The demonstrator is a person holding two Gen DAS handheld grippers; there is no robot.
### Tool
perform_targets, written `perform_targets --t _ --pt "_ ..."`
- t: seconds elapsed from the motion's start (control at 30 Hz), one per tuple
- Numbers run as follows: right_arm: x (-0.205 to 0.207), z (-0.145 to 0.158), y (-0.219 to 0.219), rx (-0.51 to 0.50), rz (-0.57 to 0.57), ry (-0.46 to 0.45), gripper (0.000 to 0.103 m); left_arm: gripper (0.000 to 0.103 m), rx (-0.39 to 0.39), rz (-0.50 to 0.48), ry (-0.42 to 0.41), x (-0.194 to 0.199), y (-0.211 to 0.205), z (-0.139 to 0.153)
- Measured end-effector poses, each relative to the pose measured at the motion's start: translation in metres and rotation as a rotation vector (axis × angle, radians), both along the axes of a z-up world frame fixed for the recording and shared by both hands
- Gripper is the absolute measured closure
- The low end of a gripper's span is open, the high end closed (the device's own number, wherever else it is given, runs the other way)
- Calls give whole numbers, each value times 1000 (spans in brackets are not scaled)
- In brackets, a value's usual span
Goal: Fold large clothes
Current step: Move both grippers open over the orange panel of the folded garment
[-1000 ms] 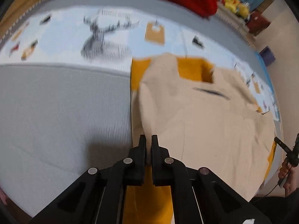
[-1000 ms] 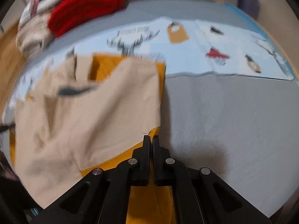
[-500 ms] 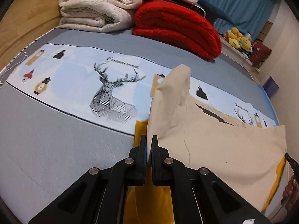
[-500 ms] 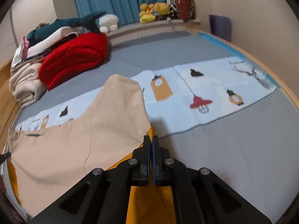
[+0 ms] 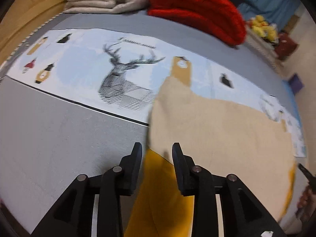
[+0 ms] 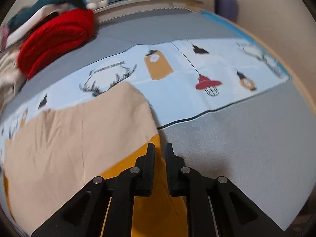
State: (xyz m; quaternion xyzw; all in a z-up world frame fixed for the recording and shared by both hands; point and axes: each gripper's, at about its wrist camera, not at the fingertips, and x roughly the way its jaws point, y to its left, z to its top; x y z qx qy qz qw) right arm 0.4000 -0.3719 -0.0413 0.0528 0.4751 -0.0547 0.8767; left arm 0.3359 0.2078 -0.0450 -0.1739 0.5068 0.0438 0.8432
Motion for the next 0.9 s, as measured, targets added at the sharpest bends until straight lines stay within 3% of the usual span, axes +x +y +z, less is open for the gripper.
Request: perform_targets --t 0.1,0.17,0.27,0.33,0.4,0.47,0.57,0.6,0.73,0.83,0.9 --pt "-20 5 10 -19 109 -1 91 74 -95 -138 42 -9 -13 -7" --pt "-32 5 16 4 186 22 91 74 -111 -239 107 -18 -25 -22" --pt "-51 -19 22 55 309 157 91 74 -18 -329 228 -32 -39 -54" --pt "-61 -42 23 -17 331 262 91 72 47 -336 294 -40 -38 -71" --pt "-69 -57 15 -95 311 327 91 72 36 -310 306 -47 -30 -70" --pt "-74 -53 0 -46 264 331 91 81 44 -310 292 -53 -30 -56" --pt "-82 -40 -10 7 252 319 91 81 2 -400 246 -65 -41 -39" --pt "-85 -37 -10 7 271 312 91 81 -3 -443 266 -70 -45 -42" --pt "-101 -59 -5 -97 337 427 91 79 176 -531 403 -89 -53 -75" --pt "-110 -60 -2 -161 366 433 91 79 174 -495 386 -91 -48 -67" --pt "-115 -57 -8 -168 338 449 91 79 229 -467 371 -93 -49 -59"
